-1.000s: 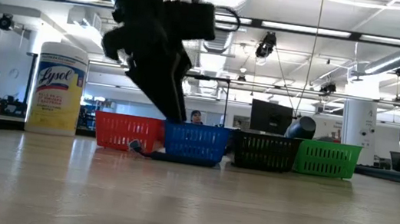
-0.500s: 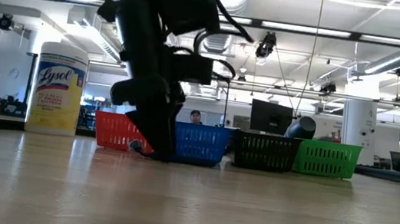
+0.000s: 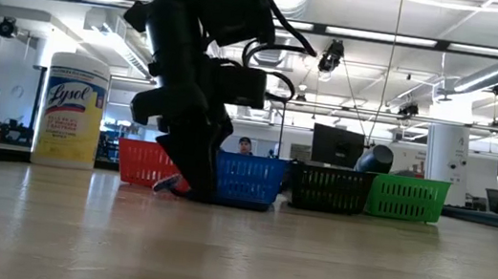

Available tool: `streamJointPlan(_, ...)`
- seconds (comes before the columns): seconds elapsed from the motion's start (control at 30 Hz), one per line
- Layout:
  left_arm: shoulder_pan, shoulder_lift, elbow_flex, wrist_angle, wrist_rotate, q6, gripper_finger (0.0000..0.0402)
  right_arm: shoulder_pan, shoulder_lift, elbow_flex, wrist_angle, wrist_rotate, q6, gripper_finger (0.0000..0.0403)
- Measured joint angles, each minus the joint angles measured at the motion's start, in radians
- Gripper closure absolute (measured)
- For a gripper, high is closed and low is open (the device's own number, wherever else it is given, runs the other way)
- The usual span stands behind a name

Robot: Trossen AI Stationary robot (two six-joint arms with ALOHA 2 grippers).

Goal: Pick & Place Travel size toiletries
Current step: Put the razor into the blue basket

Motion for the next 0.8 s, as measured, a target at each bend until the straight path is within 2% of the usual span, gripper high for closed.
streamJointPlan(0.13, -0.011, 0.007, 0.001, 0.002, -0.006, -0.011, 0.0374, 0.000, 0.000, 0.000, -0.001, 0.000, 0.000, 0.0039)
streamJointPlan(0.27, -0.022, 0.007, 0.005, 0.002, -0.016, -0.105, 0.0380, 0.000, 0.000, 0.000, -0.007, 0.000, -0.005, 0.0039)
streamJointPlan(0.43, -0.040, -0.017, 0.025, 0.009, 0.018, -0.372, 0.0380, 0.000, 0.000, 0.000, -0.024, 0.001, -0.004, 0.0039)
streamJointPlan(0.6, -0.046, -0.119, 0.052, 0.156, 0.023, -0.712, 0.0380, 0.000, 0.000, 0.000, -0.027, 0.001, -0.004, 0.0039)
streamJointPlan(0.67, -0.029, -0.153, 0.050, 0.221, -0.030, -0.856, 0.0380, 0.000, 0.000, 0.000, -0.028, 0.001, -0.003, 0.0039)
streamJointPlan(0.8, 0.043, -0.212, 0.048, 0.231, -0.237, -1.106, 0.0380, 0.000, 0.000, 0.000, -0.034, 0.002, -0.003, 0.0039)
